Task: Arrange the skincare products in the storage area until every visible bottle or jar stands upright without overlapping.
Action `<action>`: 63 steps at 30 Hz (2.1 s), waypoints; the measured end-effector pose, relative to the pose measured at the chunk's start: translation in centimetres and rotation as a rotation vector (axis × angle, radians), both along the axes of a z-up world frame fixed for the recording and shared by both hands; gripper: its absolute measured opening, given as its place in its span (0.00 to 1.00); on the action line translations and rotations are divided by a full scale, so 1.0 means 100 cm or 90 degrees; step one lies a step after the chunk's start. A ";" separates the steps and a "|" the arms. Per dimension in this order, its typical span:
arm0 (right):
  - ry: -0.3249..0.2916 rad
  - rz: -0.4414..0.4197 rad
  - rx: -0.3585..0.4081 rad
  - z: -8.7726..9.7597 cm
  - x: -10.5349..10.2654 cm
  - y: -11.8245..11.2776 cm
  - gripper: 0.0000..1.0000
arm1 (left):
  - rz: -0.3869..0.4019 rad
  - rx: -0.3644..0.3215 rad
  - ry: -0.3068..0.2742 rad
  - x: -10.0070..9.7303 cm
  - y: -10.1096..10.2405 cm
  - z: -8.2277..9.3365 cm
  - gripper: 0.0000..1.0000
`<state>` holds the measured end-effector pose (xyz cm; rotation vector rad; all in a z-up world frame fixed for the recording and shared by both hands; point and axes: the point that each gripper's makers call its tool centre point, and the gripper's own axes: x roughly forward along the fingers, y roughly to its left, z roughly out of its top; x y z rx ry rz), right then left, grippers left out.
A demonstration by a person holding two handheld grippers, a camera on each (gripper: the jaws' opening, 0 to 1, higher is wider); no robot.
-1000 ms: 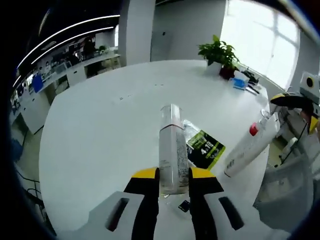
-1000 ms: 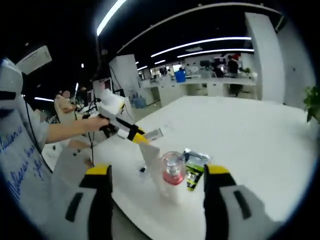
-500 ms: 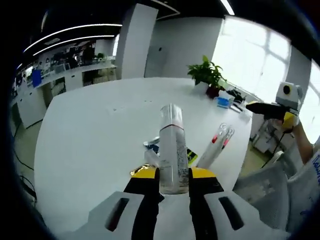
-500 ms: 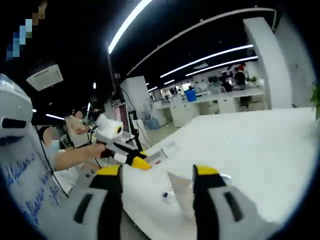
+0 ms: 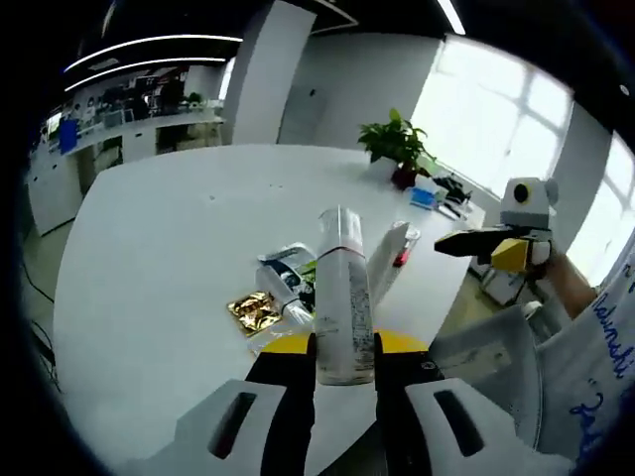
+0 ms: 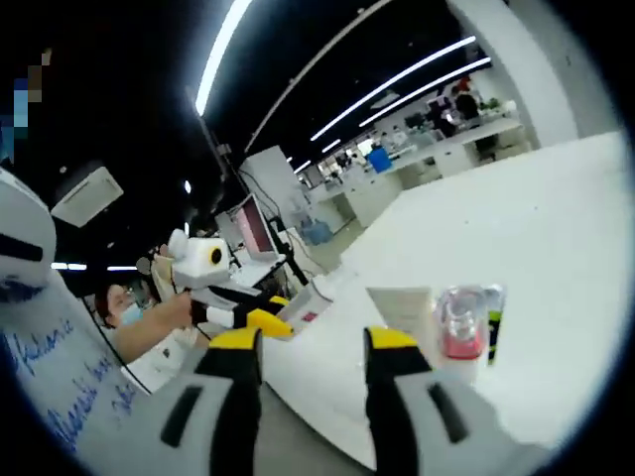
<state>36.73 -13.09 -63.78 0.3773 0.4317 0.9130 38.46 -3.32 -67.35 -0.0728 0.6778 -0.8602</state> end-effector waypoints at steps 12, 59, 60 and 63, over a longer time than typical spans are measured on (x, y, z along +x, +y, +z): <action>0.123 -0.018 0.135 -0.025 0.001 0.018 0.36 | -0.043 -0.030 0.049 -0.039 -0.018 -0.006 0.18; 0.044 -0.212 0.180 -0.009 0.029 0.012 0.19 | -0.066 0.191 -0.134 -0.020 -0.070 -0.026 0.18; 0.045 -0.212 0.178 -0.008 0.029 0.012 0.19 | -0.066 0.200 -0.139 -0.019 -0.070 -0.027 0.18; 0.036 -0.215 0.168 -0.007 0.026 0.012 0.19 | -0.064 0.198 -0.136 -0.018 -0.069 -0.028 0.18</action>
